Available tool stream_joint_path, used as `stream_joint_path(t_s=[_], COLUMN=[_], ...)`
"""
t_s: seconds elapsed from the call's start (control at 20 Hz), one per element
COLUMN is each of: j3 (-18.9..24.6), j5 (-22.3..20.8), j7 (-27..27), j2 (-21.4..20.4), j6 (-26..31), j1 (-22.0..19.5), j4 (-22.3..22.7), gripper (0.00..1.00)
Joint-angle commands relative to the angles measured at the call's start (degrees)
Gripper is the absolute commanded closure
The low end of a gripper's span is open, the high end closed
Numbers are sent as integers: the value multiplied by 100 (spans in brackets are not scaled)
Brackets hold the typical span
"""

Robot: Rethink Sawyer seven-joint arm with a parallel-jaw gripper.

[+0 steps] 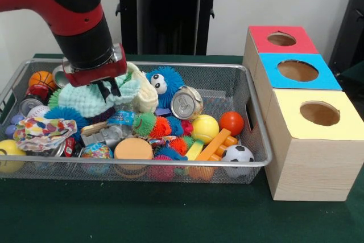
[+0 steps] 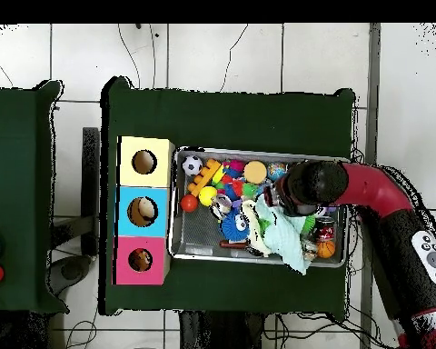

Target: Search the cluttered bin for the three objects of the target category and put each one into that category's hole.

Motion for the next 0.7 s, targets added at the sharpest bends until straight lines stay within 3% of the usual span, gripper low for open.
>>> stream_joint_path(t_s=[0.05, 0.7], j3=[69, -22], j5=[311, 660], j7=[-579, -267], j2=[-563, -1151], j6=[693, 680], j1=[208, 508], j4=[283, 523], gripper=[100, 100])
